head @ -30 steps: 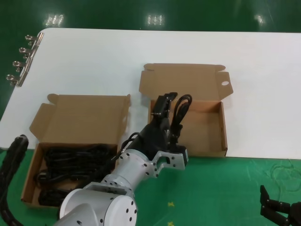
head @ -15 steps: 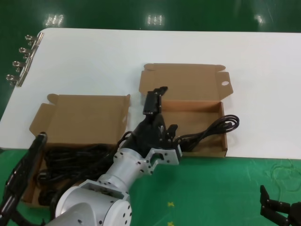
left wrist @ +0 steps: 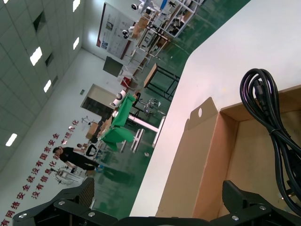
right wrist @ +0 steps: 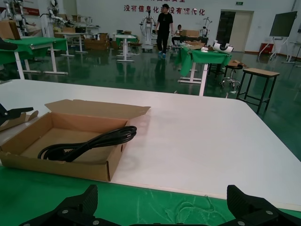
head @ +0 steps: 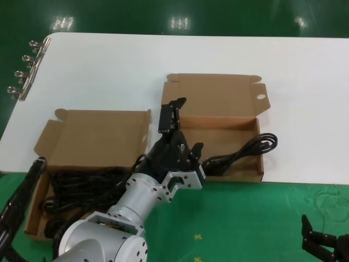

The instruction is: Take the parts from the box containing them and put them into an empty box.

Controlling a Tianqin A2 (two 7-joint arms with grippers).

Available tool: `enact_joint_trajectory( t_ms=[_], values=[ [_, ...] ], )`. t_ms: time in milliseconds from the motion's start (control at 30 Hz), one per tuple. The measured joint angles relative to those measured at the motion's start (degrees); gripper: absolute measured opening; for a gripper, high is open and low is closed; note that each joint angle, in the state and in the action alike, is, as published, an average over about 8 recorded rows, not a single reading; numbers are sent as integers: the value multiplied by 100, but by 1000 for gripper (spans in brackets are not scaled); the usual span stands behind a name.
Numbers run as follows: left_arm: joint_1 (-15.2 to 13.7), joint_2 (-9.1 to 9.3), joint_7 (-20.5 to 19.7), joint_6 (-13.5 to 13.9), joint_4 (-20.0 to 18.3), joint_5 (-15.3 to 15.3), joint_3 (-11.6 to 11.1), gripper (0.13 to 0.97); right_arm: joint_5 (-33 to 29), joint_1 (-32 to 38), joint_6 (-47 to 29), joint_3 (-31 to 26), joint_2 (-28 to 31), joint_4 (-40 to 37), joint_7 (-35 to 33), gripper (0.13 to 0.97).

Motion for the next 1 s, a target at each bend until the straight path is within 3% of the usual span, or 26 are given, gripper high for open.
enact_joint_trajectory(
  t_ms=[167,300,1000],
  values=[
    [134,-13,29,50,-112,-103,-143,966,0,0,0,0,0,0,0,966],
    [364,-35,82,136,-307,-280,-390,966,0,0,0,0,0,0,0,966],
    [1939,-185,441,726,-1634,-1502,-2074,966,0,0,0,0,0,0,0,966]
  ],
)
